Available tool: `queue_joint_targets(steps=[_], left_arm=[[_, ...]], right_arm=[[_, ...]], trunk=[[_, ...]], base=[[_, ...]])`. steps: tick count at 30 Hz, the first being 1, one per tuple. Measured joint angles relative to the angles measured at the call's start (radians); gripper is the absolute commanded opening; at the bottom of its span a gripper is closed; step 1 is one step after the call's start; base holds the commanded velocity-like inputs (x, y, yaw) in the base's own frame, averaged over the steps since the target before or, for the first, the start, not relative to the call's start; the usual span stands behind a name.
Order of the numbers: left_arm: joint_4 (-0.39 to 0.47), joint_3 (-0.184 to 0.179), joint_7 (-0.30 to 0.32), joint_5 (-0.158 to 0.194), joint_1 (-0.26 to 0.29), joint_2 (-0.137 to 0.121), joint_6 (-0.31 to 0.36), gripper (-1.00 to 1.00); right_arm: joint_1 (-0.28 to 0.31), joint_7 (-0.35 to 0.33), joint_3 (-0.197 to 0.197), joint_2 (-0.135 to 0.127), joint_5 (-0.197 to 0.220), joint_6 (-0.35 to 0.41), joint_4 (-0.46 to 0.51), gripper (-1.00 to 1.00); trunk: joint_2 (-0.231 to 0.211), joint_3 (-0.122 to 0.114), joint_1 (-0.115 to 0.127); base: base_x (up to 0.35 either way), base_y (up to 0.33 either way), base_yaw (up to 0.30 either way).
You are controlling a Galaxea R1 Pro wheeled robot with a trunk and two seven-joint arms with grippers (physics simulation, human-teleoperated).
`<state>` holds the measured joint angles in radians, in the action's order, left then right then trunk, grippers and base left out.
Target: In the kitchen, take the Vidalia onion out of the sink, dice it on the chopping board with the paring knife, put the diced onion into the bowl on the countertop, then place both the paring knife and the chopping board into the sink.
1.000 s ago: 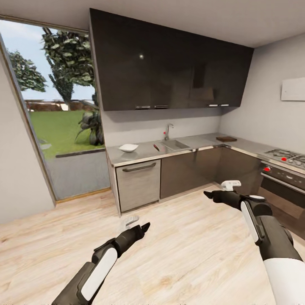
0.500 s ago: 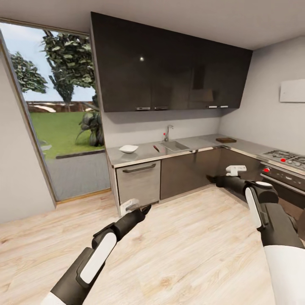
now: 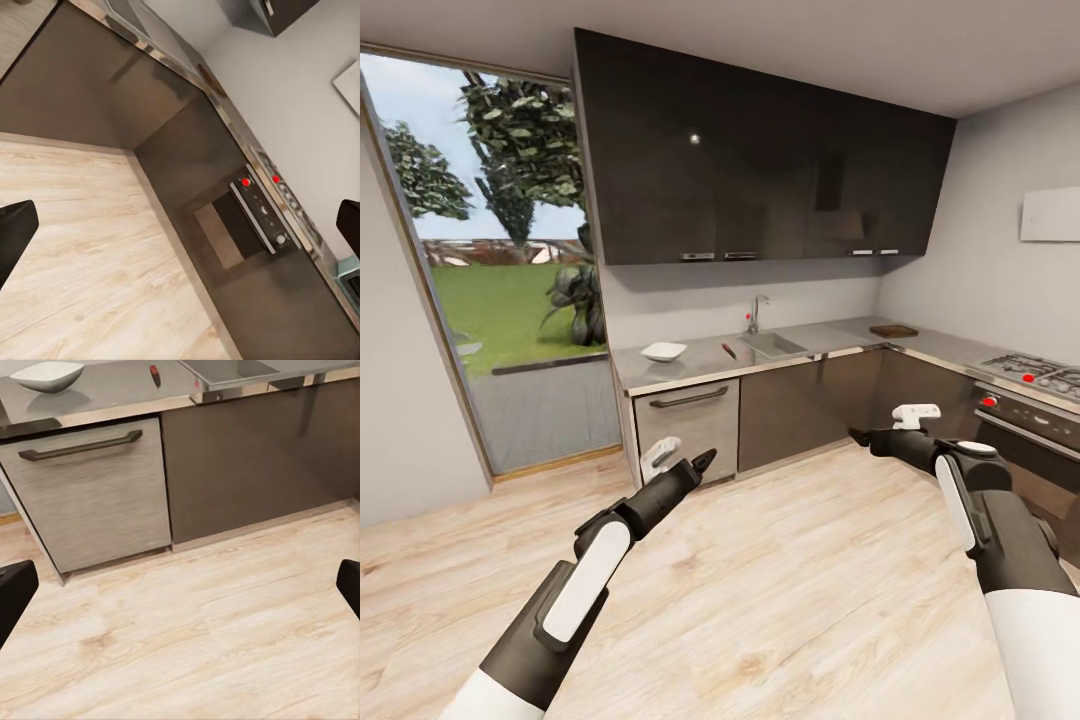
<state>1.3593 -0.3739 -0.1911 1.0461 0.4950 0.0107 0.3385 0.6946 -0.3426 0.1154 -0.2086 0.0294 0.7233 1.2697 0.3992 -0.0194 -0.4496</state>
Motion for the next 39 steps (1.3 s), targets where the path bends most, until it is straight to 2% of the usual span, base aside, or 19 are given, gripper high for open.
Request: queue_joint_targets(steps=[11,16,30,39], left_arm=[[0.000,-0.001,0.003,0.000,0.000,0.000,-0.001,1.00],[0.000,0.000,0.002,0.000,0.000,0.000,0.001,1.00],[-0.001,0.004,0.002,0.004,0.000,-0.004,0.002,1.00],[-0.011,0.004,-0.001,0.001,0.002,-0.004,0.003,1.00]], right_arm=[[-0.002,0.000,-0.001,-0.002,0.000,-0.001,0.002,1.00],[-0.004,0.003,0.000,0.007,-0.001,-0.002,0.008,1.00],[-0.005,0.005,0.008,0.009,0.000,-0.002,0.009,1.00],[-0.002,0.006,0.007,0.009,0.000,0.000,0.008,1.00]], trunk=[[0.000,0.000,0.000],[0.000,0.000,0.001],[0.000,0.000,0.001],[0.000,0.000,0.001]], base=[[0.043,0.000,0.000],[0.298,0.000,0.000],[0.342,0.000,-0.004],[0.344,0.000,-0.235]])
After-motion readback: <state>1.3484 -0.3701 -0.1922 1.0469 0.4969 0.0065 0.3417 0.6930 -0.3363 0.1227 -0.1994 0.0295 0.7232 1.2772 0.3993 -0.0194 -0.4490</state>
